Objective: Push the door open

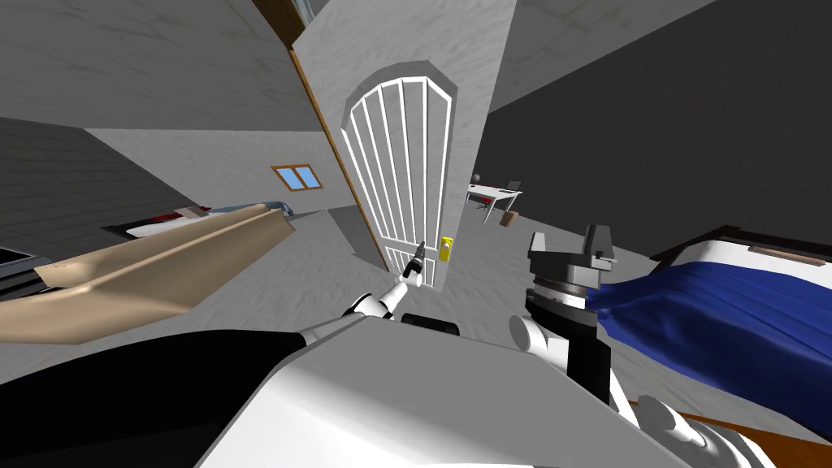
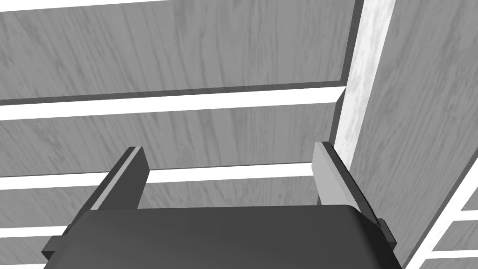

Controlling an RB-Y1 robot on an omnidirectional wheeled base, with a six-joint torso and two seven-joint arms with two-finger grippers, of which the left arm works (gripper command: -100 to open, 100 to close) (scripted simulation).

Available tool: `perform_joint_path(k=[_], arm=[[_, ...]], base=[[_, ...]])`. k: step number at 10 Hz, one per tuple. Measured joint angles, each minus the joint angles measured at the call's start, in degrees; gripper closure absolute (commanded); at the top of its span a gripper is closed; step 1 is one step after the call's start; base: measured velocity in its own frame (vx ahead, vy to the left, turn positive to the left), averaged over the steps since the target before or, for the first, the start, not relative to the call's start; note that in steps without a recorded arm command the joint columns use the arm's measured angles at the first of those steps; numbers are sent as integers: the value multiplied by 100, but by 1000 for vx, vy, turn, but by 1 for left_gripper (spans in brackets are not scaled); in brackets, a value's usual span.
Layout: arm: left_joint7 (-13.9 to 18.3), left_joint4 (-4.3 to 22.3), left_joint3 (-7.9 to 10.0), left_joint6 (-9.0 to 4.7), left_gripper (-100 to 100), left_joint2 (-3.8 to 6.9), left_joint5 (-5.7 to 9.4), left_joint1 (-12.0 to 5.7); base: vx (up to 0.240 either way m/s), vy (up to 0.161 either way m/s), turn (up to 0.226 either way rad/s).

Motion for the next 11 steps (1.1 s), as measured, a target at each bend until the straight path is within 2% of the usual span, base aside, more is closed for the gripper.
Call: perform_joint_path(k=[3, 9, 11], arm=[[32, -91, -93, 52, -100, -74, 9, 43], [29, -179, -145, 90, -100, -144, 13, 95], [34, -174, -157, 89, -100, -157, 13, 96]], base=[[-93, -90, 35], [-111, -94, -12], [0, -36, -11]])
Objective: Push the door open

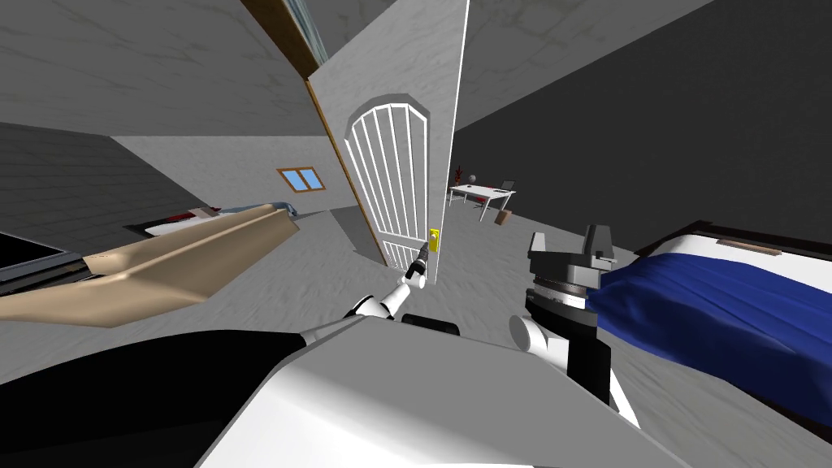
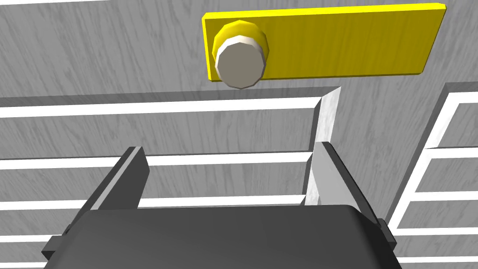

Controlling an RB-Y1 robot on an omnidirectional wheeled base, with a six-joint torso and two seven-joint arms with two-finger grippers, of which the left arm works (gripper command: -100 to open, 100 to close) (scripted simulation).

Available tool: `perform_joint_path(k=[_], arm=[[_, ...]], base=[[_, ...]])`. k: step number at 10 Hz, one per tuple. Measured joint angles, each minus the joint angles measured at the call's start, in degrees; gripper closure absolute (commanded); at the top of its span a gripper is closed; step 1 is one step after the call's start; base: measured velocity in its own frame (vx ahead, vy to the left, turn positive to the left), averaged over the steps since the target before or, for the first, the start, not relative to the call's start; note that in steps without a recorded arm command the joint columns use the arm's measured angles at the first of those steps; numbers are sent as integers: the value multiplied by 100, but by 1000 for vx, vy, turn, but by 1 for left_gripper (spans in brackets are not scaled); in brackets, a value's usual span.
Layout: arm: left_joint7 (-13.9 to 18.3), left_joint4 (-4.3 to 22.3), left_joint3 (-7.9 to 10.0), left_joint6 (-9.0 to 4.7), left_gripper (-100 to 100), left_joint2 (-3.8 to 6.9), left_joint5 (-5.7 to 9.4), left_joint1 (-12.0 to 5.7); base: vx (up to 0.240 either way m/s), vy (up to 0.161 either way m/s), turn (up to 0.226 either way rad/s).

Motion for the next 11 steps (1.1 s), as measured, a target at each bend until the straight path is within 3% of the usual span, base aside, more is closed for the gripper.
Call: perform_joint_path(k=[4, 5, 6, 7, 8, 11], arm=[[-32, -21, 50, 11, -100, 345, -6, 11], [-4, 36, 60, -16, -100, 355, -6, -27], [-2, 11, 74, -17, -100, 301, -9, -11], [-36, -43, 100, 2, -100, 180, -13, 22], [-46, -50, 102, 8, 100, 166, -13, 23], [-39, -48, 106, -5, 100, 188, -13, 12]], base=[[234, -65, -25], [280, -28, -32], [229, -58, -23], [96, -34, 2], [-4, 6, 8], [-32, 12, -2]])
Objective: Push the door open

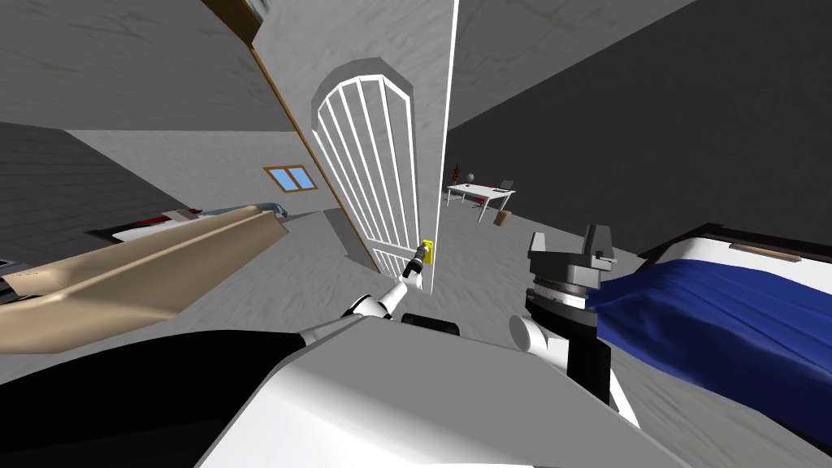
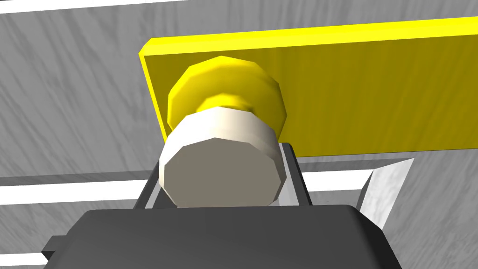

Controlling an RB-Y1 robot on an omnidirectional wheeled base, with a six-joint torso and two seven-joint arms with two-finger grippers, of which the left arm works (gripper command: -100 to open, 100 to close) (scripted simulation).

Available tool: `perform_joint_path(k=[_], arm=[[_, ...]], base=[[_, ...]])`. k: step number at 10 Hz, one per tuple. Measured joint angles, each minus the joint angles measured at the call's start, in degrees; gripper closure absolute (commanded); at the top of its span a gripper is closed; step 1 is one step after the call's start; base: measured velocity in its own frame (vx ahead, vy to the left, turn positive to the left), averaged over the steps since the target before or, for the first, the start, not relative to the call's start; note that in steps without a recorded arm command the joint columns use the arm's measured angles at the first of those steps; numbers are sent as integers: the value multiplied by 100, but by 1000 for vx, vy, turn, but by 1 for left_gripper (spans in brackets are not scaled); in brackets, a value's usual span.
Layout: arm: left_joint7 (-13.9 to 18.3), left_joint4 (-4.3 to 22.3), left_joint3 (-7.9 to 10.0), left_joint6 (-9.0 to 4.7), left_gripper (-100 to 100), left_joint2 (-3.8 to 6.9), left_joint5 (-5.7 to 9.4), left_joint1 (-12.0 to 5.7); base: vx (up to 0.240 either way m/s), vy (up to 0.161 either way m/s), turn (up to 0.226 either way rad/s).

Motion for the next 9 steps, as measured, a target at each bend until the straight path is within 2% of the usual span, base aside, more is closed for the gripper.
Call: perform_joint_path(k=[3, 5, 7, 8, 9], arm=[[-1, 22, -6, 17, 100, 0, 0, 31], [-42, -10, 51, 54, 100, 86, 15, 93], [-44, 50, 145, 43, 100, 181, 45, 63], [-45, -19, 191, 70, 100, 247, 61, 77], [-62, -64, 256, 86, 100, 271, 78, 83]], base=[[17, -13, 10], [112, -127, 53], [144, -150, 45], [150, -141, 76], [178, -127, 57]])
